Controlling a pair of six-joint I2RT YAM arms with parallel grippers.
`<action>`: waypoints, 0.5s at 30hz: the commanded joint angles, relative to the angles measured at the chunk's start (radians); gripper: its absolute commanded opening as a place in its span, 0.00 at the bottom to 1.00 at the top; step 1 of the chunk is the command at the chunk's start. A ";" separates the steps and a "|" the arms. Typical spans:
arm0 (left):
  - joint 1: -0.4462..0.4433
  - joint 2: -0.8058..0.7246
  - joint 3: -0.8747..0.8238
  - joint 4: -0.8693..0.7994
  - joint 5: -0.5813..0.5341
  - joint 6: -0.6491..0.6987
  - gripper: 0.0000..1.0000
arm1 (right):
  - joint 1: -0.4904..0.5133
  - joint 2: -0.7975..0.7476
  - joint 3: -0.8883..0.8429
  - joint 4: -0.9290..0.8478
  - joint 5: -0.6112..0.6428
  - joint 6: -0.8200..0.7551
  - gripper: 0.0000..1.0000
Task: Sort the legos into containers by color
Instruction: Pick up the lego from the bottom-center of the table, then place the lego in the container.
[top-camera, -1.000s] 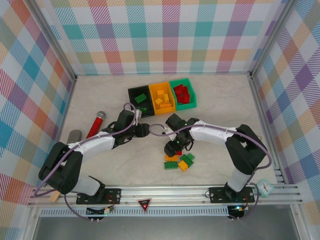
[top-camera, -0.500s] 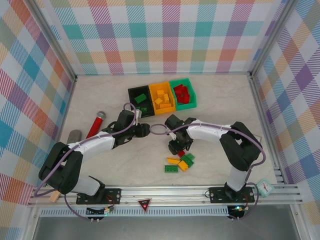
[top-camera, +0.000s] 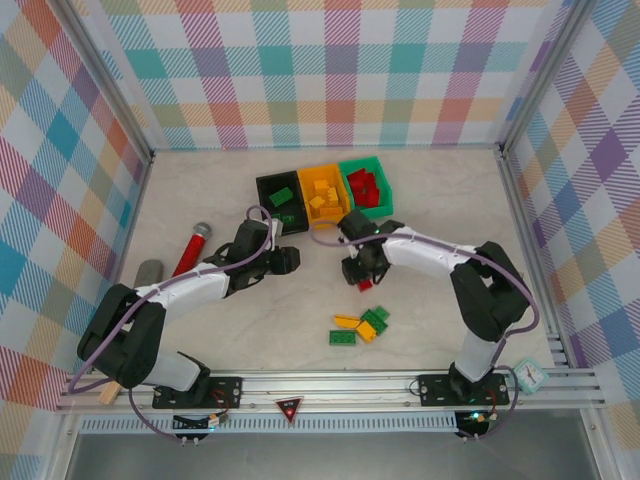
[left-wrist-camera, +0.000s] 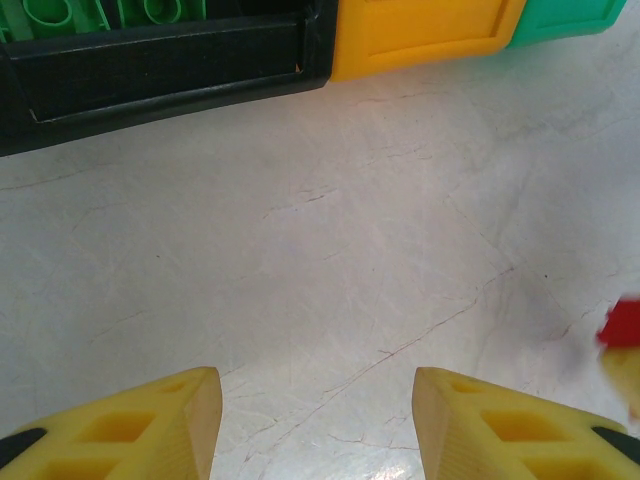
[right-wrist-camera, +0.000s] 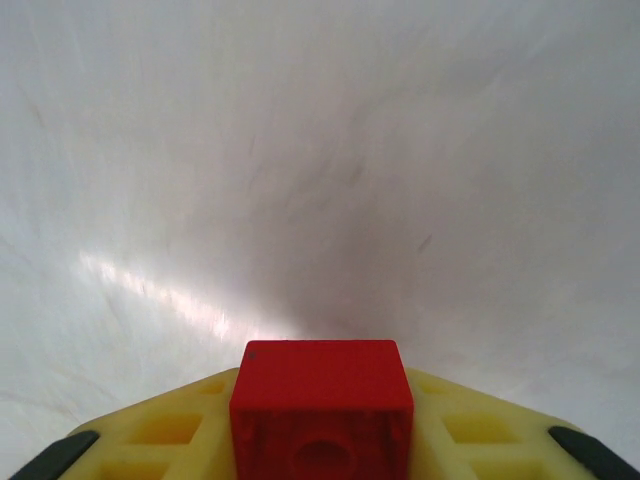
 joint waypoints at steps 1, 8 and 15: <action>0.011 0.008 -0.010 0.020 0.025 -0.006 0.53 | -0.064 -0.030 0.087 0.068 -0.022 0.019 0.39; 0.011 0.015 -0.008 0.018 0.021 -0.008 0.53 | -0.198 0.128 0.345 0.096 -0.053 0.011 0.39; 0.011 -0.002 -0.008 0.010 0.018 -0.001 0.53 | -0.274 0.402 0.784 -0.029 -0.049 -0.004 0.40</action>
